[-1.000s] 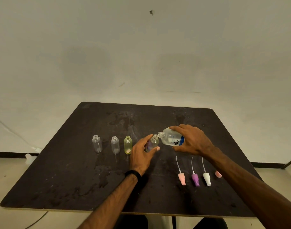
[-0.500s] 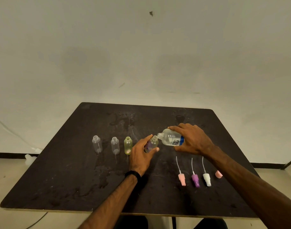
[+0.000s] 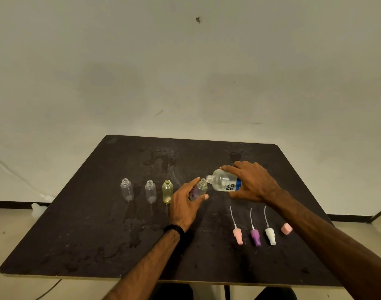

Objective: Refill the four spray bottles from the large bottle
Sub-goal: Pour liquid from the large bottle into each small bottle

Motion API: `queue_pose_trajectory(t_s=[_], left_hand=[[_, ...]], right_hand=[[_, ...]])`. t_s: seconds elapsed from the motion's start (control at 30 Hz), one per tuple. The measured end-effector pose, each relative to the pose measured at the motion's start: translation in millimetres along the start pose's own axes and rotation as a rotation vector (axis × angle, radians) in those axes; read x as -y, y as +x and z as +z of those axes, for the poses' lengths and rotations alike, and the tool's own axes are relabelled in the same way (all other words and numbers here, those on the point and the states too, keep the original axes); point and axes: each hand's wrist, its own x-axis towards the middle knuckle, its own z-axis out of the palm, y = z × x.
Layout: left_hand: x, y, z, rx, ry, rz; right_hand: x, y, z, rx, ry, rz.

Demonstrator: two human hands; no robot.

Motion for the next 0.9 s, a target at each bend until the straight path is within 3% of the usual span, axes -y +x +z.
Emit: queue_pose_trajectory(t_s=[0.9], left_hand=[[0.1,-1.9,-3.2,0.007,-0.022,0.002]], right_hand=[[4.4,1.4,-7.4,0.057,-0.053,0.009]])
